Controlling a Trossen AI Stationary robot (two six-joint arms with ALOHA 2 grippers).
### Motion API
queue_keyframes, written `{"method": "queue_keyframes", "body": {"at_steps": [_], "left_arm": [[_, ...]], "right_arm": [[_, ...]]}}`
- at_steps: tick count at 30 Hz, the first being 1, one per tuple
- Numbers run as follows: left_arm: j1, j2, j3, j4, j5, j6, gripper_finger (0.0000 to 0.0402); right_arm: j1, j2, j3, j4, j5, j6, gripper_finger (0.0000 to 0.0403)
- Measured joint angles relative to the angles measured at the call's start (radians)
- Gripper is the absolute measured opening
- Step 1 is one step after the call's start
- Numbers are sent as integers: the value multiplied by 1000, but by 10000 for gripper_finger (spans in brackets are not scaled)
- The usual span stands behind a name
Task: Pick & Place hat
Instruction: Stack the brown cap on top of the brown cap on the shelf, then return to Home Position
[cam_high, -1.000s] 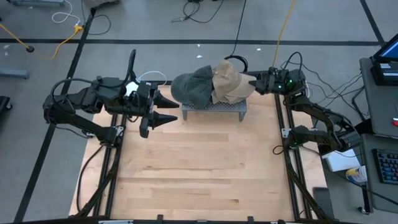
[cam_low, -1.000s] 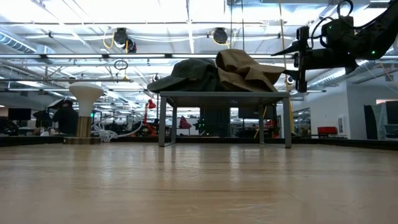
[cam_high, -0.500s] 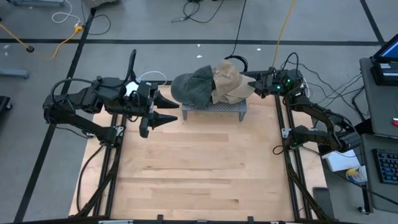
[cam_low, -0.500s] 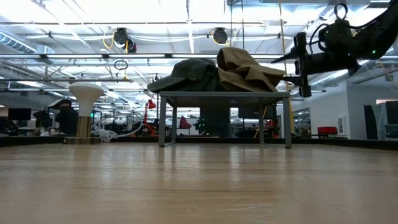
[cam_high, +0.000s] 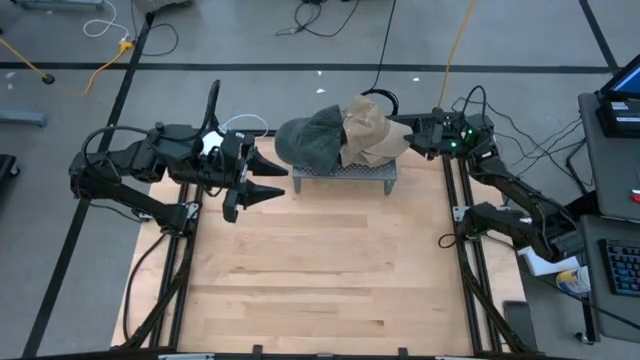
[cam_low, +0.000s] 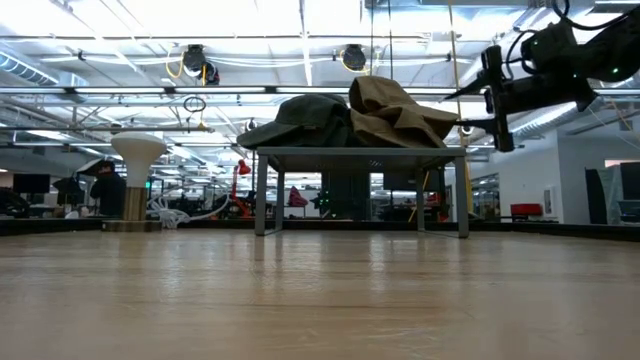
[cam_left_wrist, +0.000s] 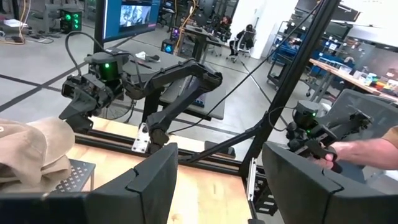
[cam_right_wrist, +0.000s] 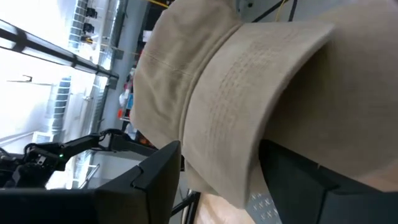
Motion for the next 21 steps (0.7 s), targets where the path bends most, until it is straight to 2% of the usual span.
{"method": "queue_keyframes", "body": {"at_steps": [10,13,21], "left_arm": [[0,0,0,0,-2,7,239],[8,-3,0,-2,-41,7,239],[24,-29,-1,-148,-80,17,239]], "right_arm": [[-66,-171,0,-198,-1,-61,210],[-72,-234,0,-264,2,-82,210],[-71,-406,0,-385,73,-109,210]]}}
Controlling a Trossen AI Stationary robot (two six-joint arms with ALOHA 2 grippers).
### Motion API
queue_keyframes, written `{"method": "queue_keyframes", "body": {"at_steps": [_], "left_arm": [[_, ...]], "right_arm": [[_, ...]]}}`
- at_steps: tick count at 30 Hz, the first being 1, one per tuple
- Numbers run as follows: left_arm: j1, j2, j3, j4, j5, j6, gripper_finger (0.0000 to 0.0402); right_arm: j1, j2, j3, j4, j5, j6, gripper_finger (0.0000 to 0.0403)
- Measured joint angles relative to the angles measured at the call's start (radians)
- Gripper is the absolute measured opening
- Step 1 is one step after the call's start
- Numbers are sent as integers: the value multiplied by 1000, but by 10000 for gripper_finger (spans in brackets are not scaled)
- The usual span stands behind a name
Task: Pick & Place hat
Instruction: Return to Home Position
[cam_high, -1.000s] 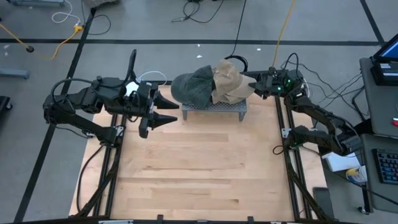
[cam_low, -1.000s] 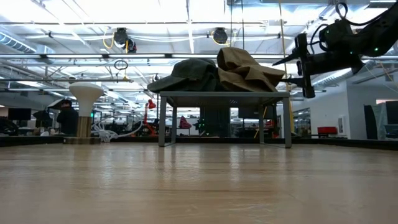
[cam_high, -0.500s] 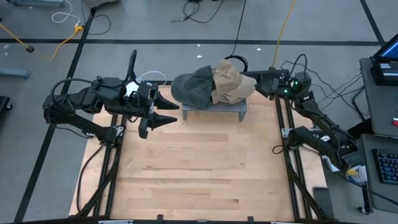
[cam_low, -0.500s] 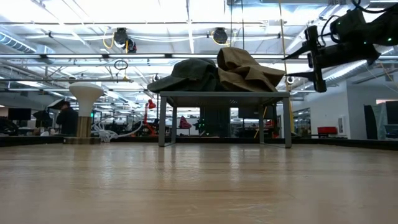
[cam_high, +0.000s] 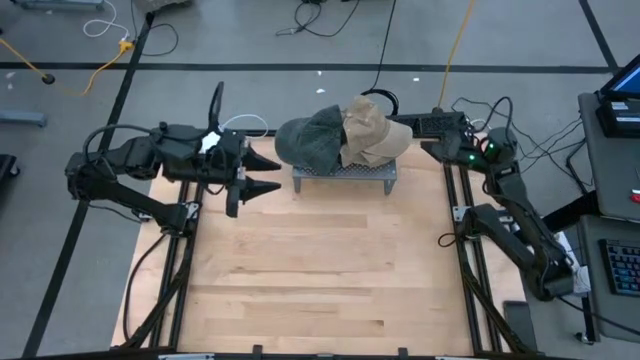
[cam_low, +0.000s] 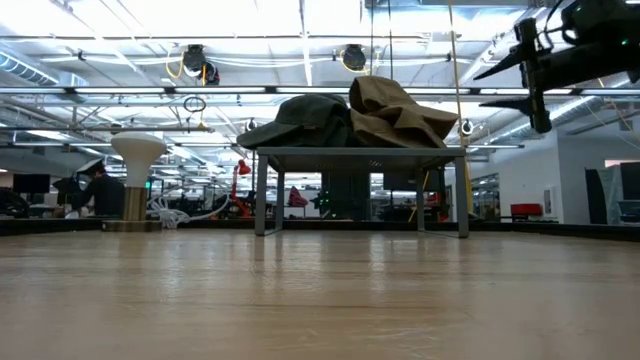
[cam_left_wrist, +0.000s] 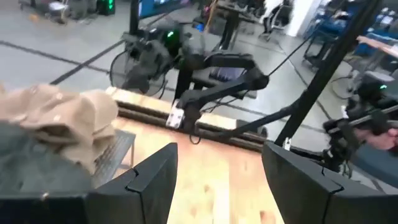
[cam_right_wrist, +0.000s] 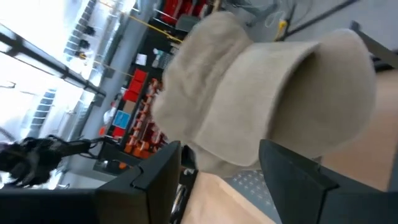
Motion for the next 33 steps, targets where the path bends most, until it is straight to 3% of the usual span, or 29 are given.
{"method": "queue_keyframes", "body": {"at_steps": [8,13,33], "left_arm": [[1,-9,0,-3,-81,-9,239],[13,-9,0,-10,-95,-10,239],[21,-9,1,-34,-94,-29,239]], "right_arm": [[11,-39,0,5,-57,9,210],[120,-16,0,10,-37,-16,210],[893,151,0,330,572,-17,210]]}}
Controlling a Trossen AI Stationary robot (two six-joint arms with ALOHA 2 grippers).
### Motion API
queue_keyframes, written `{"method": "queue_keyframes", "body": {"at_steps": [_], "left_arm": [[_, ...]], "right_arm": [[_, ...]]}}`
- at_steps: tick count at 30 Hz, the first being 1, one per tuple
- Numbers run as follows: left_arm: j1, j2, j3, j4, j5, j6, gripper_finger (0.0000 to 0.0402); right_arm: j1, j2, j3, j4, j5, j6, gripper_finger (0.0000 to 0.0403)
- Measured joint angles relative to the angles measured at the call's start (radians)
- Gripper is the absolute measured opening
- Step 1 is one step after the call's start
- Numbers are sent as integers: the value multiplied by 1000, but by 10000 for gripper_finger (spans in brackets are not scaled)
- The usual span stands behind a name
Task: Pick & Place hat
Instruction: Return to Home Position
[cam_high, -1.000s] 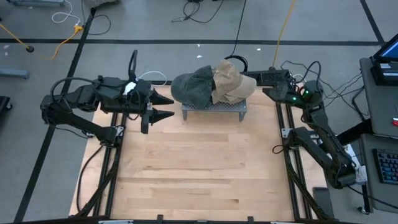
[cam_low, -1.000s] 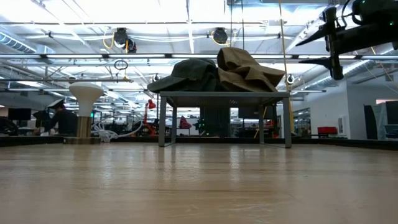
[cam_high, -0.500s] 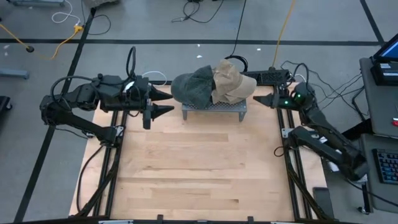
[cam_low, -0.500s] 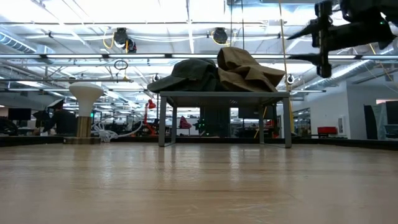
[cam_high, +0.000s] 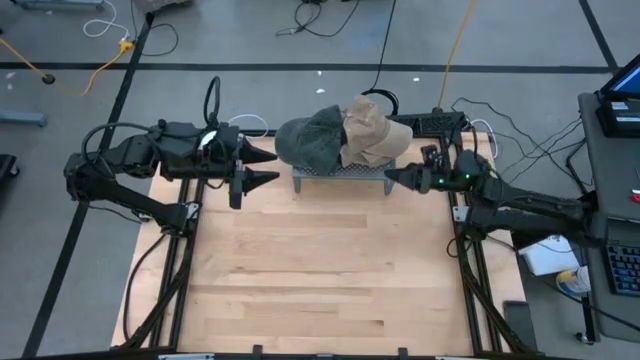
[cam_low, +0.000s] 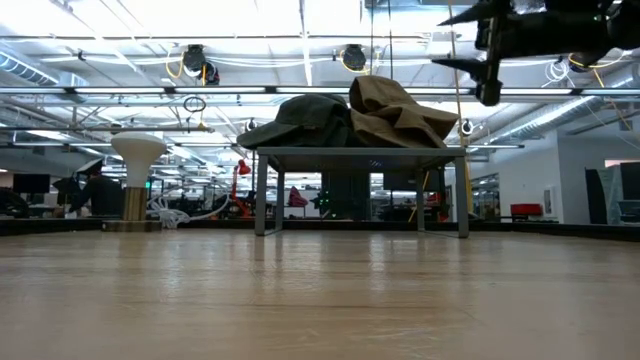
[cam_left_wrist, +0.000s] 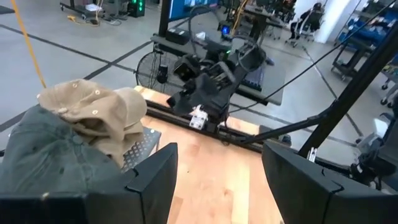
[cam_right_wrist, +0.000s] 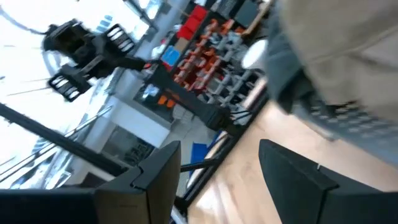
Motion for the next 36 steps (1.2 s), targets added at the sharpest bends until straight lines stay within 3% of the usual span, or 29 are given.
{"method": "queue_keyframes", "body": {"at_steps": [4,8,13,20,26,36], "left_arm": [[-8,0,0,-22,-1,4,239],[-34,-4,0,13,-1,100,239],[-51,-80,-56,67,-41,170,239],[-51,-307,-433,354,-142,143,239],[-50,-482,-722,500,-143,108,239],[-50,-637,-1032,658,-141,73,239]], "right_arm": [[125,65,0,120,88,-25,210],[217,125,0,194,152,-95,210],[260,151,0,196,153,-302,210],[259,111,0,170,189,-542,210],[259,84,0,66,187,-578,210],[259,48,0,-70,191,-616,210]]}}
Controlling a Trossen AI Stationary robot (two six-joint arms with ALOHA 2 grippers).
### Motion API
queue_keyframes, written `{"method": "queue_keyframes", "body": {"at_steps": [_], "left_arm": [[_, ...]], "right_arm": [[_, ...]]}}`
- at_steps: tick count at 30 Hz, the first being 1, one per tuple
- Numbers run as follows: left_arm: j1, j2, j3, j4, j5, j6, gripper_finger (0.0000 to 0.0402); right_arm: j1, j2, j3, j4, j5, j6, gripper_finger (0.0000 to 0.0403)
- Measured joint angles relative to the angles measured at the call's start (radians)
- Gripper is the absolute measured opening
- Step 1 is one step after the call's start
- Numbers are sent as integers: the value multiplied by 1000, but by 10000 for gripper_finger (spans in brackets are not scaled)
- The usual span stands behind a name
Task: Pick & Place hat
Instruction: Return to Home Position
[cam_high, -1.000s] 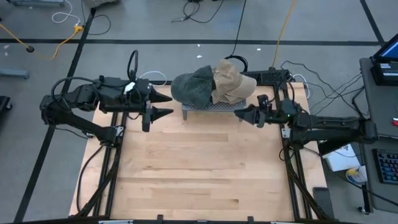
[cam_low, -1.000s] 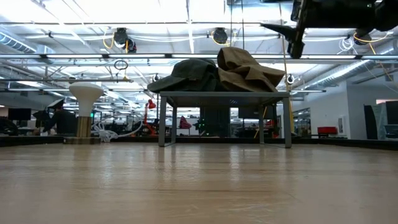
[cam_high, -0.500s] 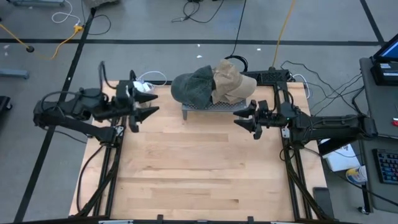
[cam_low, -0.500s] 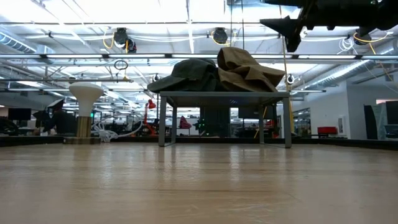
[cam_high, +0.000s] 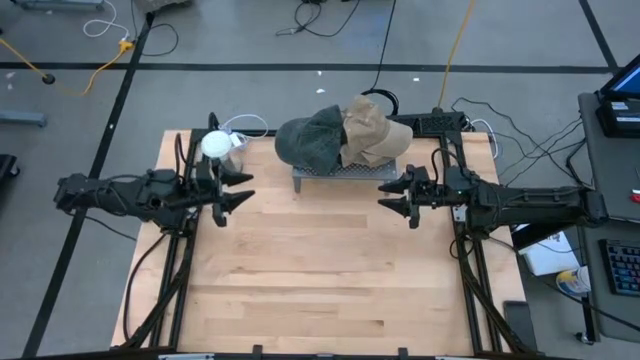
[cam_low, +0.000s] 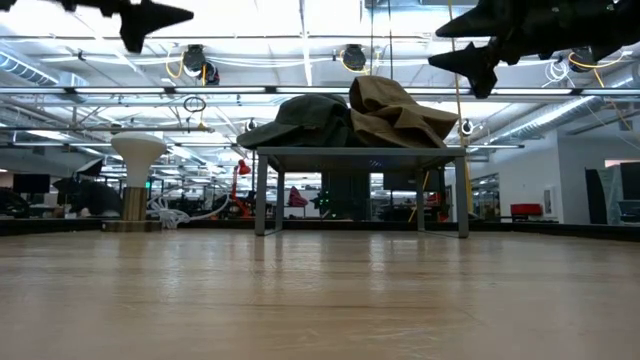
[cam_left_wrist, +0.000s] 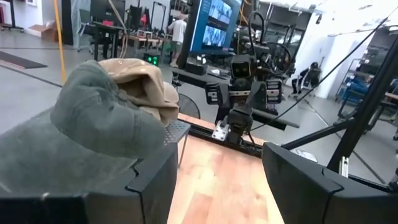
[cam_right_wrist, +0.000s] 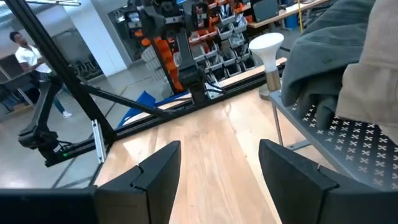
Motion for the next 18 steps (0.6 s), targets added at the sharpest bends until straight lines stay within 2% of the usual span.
{"method": "queue_keyframes", "body": {"at_steps": [8,12,18], "left_arm": [[0,-115,-202,154,8,-14,239],[0,-173,-281,192,9,-19,239],[0,-242,-380,255,10,-23,239]], "right_arm": [[0,-31,0,-13,14,66,210],[0,-61,-11,-12,27,28,210],[0,-150,-146,19,21,-50,210]]}}
